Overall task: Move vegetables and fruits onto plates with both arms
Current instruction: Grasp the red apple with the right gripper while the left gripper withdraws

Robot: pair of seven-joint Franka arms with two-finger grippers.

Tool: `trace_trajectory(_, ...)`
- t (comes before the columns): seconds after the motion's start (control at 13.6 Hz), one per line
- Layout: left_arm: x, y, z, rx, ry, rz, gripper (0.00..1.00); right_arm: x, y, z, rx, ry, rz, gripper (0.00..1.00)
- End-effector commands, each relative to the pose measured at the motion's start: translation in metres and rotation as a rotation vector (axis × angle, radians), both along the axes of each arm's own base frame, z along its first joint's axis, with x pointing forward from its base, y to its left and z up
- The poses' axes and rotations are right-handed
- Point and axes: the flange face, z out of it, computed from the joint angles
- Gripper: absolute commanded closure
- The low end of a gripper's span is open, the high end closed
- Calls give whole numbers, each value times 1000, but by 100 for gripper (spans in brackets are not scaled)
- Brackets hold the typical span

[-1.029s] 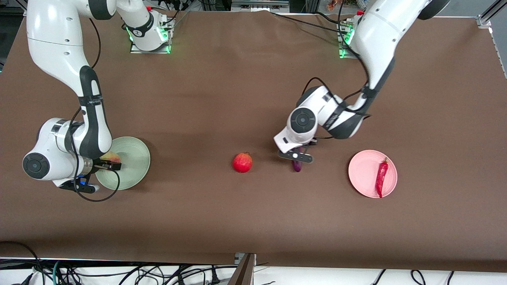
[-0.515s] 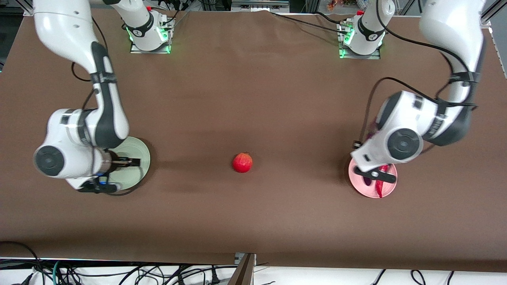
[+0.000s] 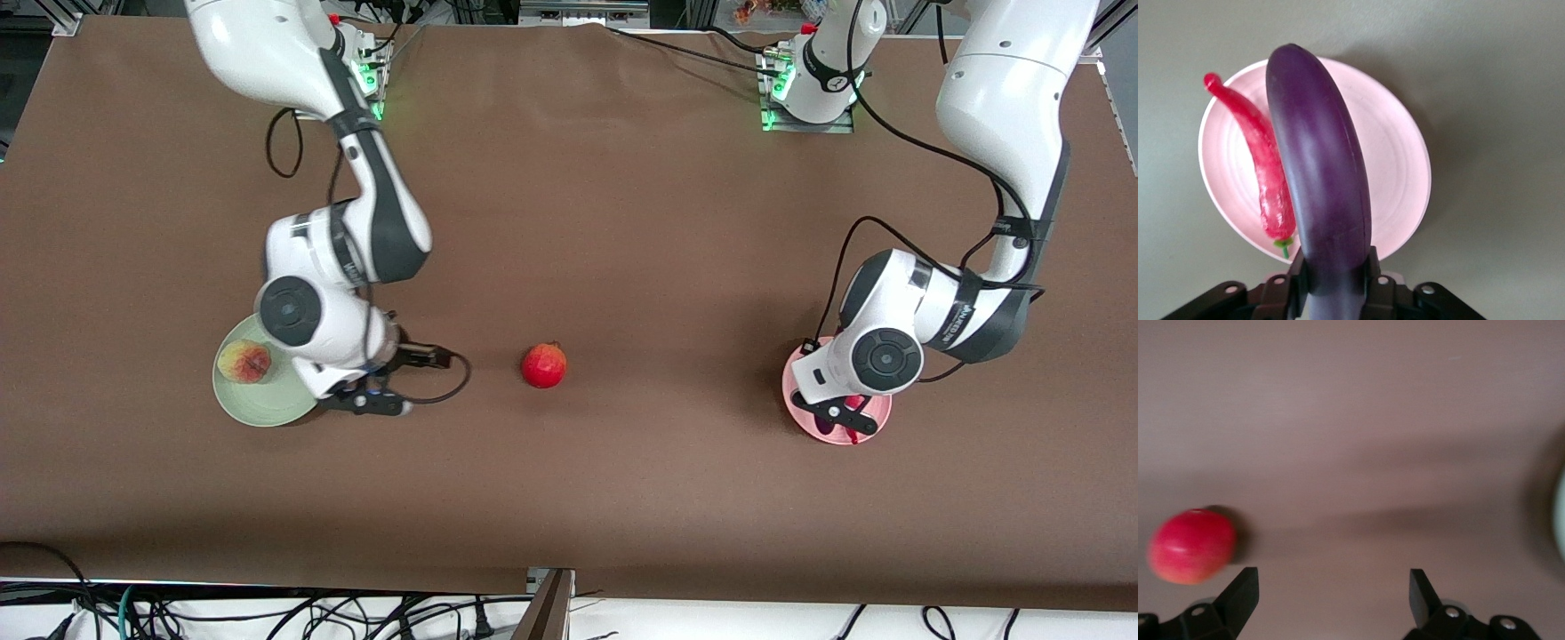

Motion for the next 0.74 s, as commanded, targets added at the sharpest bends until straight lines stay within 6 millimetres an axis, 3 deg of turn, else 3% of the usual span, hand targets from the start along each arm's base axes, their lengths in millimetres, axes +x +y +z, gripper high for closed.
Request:
trace_trajectory(0.0, 7, 19, 6, -3, -19, 16, 0, -10, 58, -18, 27, -91, -72, 0)
trace_trajectory(0.22, 9, 22, 16, -3, -32, 22, 0, -24, 97, -36, 47, -151, -110, 0)
trace_trajectory(0.29, 9, 21, 29, -1, -44, 26, 0, -29, 108, -41, 54, -171, -114, 0)
trace_trajectory(0.44, 3, 20, 70, -12, -41, 66, 0, -37, 124, -50, 65, -196, -126, 0)
trace_trajectory(0.66, -12, 37, 165, -95, -85, 175, 0, -45, 140, -60, 71, -211, -130, 0)
